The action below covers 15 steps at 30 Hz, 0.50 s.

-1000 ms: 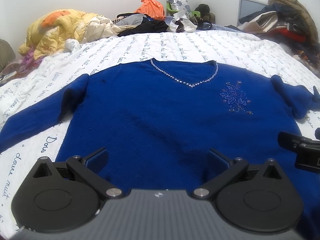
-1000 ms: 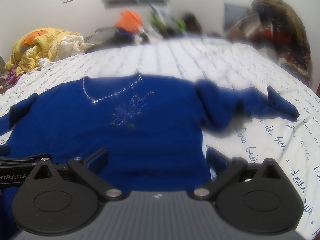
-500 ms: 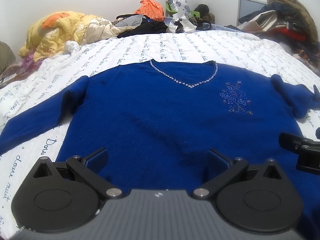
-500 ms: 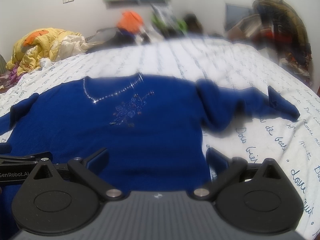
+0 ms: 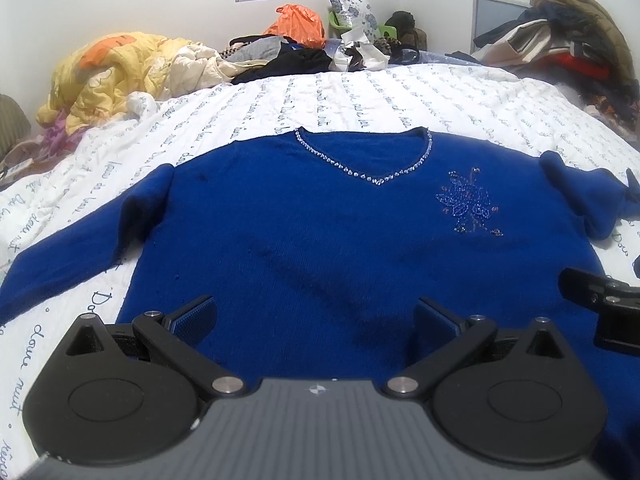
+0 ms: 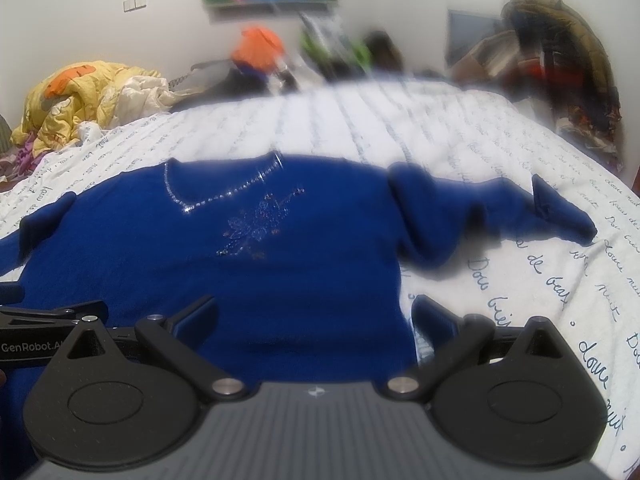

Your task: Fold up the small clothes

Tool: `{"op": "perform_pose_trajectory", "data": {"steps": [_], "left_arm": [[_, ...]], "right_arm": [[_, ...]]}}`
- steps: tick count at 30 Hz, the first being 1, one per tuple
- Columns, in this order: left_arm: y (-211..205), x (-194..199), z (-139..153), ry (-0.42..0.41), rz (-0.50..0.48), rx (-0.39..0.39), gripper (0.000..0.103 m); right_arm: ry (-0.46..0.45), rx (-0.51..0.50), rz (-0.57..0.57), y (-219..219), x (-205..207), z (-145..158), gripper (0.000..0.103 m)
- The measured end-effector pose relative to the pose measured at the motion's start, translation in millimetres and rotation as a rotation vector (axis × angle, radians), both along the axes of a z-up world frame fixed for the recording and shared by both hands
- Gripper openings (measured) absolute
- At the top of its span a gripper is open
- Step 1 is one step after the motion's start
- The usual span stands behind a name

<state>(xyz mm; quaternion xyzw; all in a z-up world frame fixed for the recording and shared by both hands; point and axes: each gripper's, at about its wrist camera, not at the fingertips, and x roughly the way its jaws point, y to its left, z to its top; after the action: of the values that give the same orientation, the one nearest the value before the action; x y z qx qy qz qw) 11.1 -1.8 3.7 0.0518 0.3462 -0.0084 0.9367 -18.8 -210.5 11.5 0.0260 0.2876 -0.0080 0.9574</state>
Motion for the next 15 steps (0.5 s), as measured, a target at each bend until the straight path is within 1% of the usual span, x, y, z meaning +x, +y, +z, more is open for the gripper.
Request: {"op": "perform_pose_trajectory", "data": {"steps": [15], "left_arm": [[-11.1, 2.2, 4.1, -0.025, -0.028, 0.011, 0.103]], "right_arm": [[-0.044, -0.002, 0.016, -7.4, -0.9, 2.4, 0.103]]}}
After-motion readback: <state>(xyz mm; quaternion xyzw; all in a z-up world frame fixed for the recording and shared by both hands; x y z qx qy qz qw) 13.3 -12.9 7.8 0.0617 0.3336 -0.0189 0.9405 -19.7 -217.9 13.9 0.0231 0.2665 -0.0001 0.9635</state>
